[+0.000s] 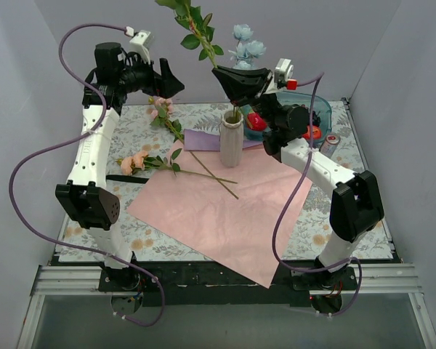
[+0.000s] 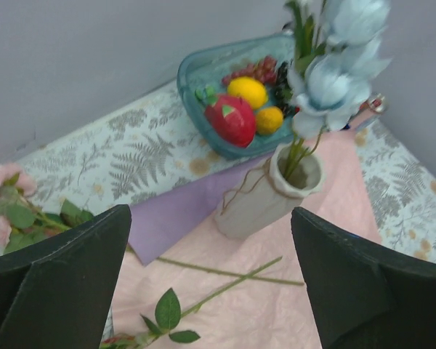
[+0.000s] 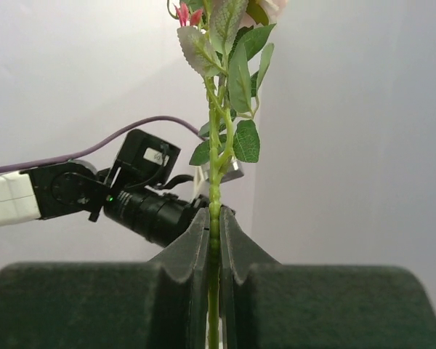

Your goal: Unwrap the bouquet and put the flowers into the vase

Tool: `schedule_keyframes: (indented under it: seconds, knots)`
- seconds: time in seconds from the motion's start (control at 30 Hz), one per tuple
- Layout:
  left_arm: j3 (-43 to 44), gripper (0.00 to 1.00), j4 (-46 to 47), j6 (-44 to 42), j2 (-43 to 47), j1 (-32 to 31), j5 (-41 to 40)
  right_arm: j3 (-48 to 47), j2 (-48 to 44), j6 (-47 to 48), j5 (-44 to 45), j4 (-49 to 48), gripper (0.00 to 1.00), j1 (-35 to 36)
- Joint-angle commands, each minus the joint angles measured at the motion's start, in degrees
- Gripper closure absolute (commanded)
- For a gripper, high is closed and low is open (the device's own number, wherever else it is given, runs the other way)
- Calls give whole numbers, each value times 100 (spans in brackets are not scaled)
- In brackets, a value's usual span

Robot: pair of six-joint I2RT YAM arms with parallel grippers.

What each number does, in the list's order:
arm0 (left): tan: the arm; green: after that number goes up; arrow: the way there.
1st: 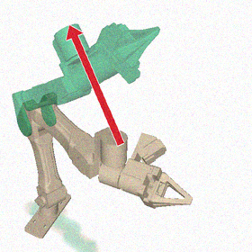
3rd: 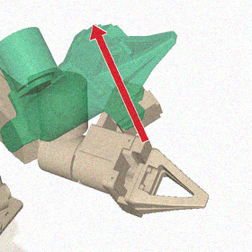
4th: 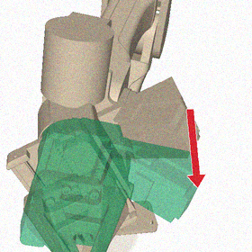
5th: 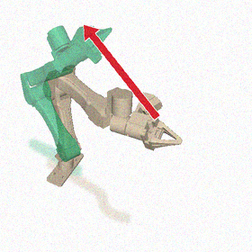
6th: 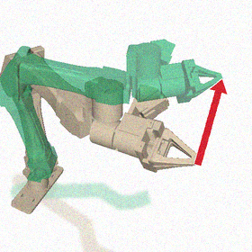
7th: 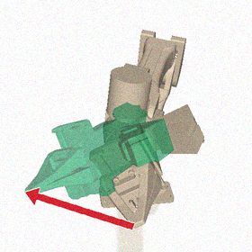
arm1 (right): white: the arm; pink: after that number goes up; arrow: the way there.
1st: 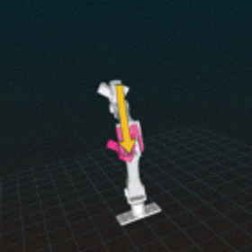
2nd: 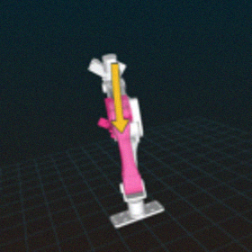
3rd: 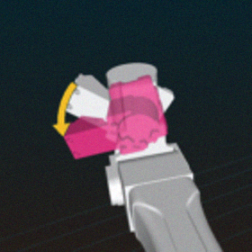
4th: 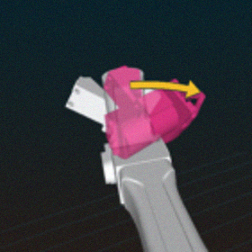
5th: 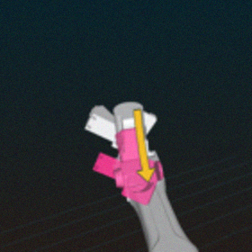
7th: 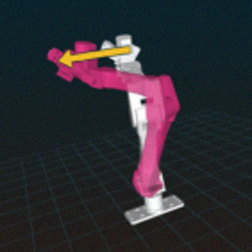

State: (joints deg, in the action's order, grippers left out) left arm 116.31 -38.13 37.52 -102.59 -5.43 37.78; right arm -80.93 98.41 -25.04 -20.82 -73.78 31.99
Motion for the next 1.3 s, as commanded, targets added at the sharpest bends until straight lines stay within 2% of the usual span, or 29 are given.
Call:
schedule_keyframes:
  seconds: [0.0,0.1,0.23,0.37,0.8,1.27]
  knots:
    - [892,8,377,905,2,16,396,-92,-260,745,-28,-1827,99,343]
    - [1087,8,411,1056,159,7,379,382,-524,1166,42,-1483,99,588]
    - [464,7,744,1056,721,7,388,797,-779,1660,428,-1148,99,782]
    - [-64,7,833,1056,942,-2,345,631,-613,1686,456,-1086,99,967]
    - [-91,7,798,1126,1197,-160,616,437,-279,2178,843,-419,99,1477]
    - [-618,7,719,792,1698,-292,573,447,-85,2398,1106,161,99,1591]
